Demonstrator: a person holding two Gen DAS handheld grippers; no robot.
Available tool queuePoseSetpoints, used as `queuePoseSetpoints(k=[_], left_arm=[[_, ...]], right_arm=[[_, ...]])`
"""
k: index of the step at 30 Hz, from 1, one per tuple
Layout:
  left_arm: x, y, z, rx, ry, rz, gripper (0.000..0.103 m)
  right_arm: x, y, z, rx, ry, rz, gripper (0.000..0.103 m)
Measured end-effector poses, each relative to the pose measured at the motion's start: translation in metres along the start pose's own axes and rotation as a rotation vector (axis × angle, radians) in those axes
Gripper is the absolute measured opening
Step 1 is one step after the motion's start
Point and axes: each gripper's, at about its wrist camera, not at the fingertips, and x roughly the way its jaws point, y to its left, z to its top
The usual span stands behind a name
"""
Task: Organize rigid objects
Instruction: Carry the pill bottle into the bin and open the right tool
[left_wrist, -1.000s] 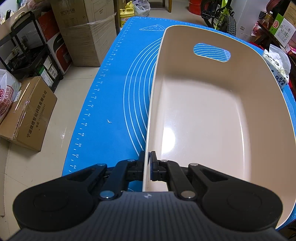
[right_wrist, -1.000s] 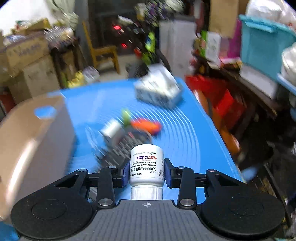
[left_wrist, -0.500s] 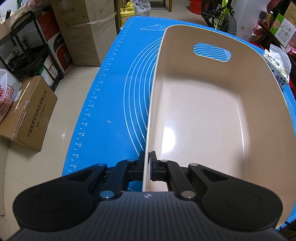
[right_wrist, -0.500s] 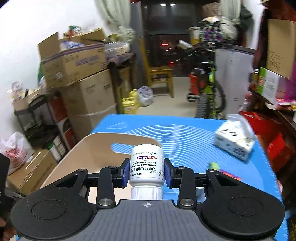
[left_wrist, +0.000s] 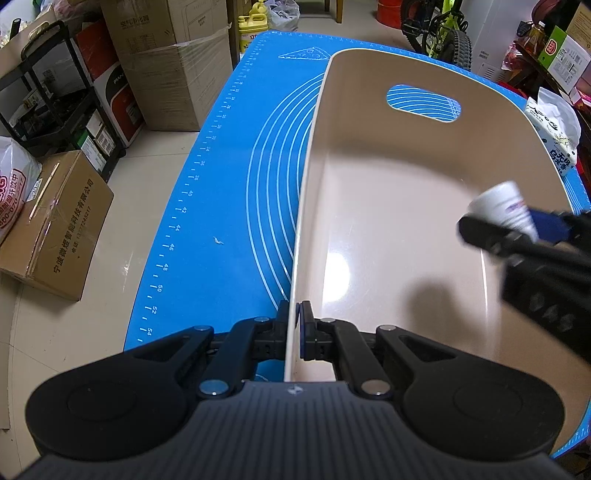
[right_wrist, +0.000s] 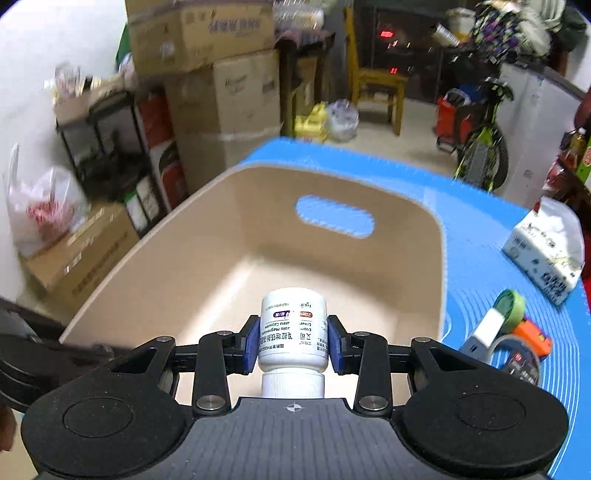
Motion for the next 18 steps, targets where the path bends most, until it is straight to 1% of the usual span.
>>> queuePoseSetpoints(k=[6, 9, 10, 11, 14, 16, 18], left_arm=[[0.000, 0.000, 0.000, 0.000, 0.001, 0.000, 0.006], [0.000, 0.000, 0.000, -0.001, -0.001, -0.003, 0.005], [0.000, 0.000, 0.000, -0.001, -0.001, -0.004, 0.005], [0.000, 0.001, 0.000, -0.001, -0.001, -0.005, 0.005], [0.001, 0.001, -0.001, -0.003, 0.001, -0.003, 0.006], [0.001, 0.001, -0.001, -0.004, 0.002, -0.006, 0.006], [0.000, 0.001, 0.000, -0.004, 0.003, -0.006, 0.006]], right_arm=[[0.025, 0.008, -0.003, -0.032, 0.150, -0.009, 0.045], [0.031, 0.009, -0.002, -0.023, 0.193, -0.012, 0.045], [0.031, 0.010, -0.002, -0.020, 0.197, -0.006, 0.045], [0.028, 0.008, -0.003, -0.018, 0.193, 0.000, 0.049], [0.018, 0.006, -0.002, -0.012, 0.150, 0.025, 0.054], [0.009, 0.002, -0.001, 0.001, 0.121, 0.036, 0.060], [-0.002, -0.006, 0.003, 0.020, 0.079, 0.053, 0.062]])
